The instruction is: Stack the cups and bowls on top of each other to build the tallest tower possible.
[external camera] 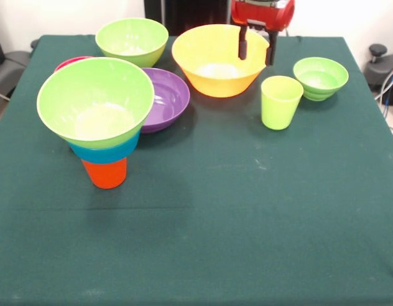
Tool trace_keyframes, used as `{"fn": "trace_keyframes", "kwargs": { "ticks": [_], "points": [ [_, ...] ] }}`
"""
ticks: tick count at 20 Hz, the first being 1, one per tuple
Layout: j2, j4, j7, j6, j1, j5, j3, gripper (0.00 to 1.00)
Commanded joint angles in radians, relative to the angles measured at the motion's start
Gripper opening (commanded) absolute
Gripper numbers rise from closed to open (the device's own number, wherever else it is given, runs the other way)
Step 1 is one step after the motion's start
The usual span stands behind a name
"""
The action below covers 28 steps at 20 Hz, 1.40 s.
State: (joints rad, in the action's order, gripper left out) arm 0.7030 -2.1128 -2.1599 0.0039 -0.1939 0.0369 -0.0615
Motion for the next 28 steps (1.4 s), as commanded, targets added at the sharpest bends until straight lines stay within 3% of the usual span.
{"fn": "trace_keyframes", "kwargs": {
  "ticks": [1,5,13,28],
  "points": [
    [-0.099,-0.040,-0.223,-0.103,0.004,0.032,-0.064,1.00],
    [-0.139,-0.032,-0.228,-0.144,0.024,0.040,-0.057,1.00],
    [-0.222,-0.007,-0.204,-0.212,0.000,0.019,-0.059,1.00],
    [-0.292,-0.007,-0.184,-0.275,-0.014,0.008,-0.050,1.00]
  ]
}}
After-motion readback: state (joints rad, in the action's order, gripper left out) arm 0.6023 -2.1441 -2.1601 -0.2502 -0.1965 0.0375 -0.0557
